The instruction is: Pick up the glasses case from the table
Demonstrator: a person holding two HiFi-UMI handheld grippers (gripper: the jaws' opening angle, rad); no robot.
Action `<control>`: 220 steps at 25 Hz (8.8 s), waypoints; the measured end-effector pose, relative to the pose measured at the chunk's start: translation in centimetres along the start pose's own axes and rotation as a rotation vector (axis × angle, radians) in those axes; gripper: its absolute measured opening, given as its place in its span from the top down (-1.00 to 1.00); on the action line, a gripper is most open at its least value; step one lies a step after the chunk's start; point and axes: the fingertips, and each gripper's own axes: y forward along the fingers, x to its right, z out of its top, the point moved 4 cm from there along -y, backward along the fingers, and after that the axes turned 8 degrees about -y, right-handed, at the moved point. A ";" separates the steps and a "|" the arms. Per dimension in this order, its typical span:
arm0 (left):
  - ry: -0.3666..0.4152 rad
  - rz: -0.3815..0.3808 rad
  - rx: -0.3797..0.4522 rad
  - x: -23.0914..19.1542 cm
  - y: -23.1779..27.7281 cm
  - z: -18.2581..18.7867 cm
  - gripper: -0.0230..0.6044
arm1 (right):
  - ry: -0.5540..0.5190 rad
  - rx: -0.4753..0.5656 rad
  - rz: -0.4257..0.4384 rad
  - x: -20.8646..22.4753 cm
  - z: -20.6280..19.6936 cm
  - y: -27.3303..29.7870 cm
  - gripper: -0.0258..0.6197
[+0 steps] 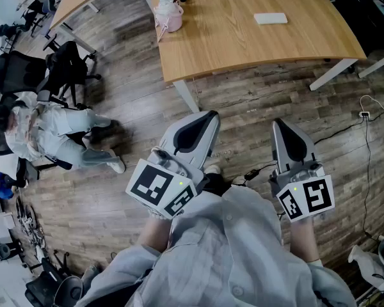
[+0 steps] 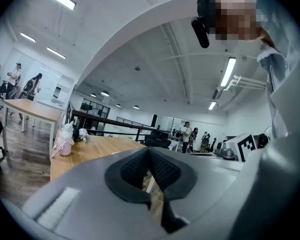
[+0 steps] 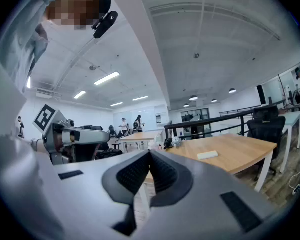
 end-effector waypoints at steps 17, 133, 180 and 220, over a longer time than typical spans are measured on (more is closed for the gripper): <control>0.016 -0.014 -0.015 1.9 1.6 -0.8 0.91 | 0.037 0.018 -0.018 1.9 -0.6 -1.4 0.92; -0.014 -0.125 0.021 4.8 37.0 0.8 0.91 | 0.025 -0.049 -0.214 37.1 -2.1 0.9 0.92; -0.037 0.411 0.163 -4.2 51.6 6.2 0.91 | 0.018 -0.016 0.302 55.6 -0.9 23.5 0.92; -0.285 0.510 -0.090 -17.0 54.1 -0.9 0.91 | 0.059 -0.245 0.376 54.6 -7.4 33.7 0.92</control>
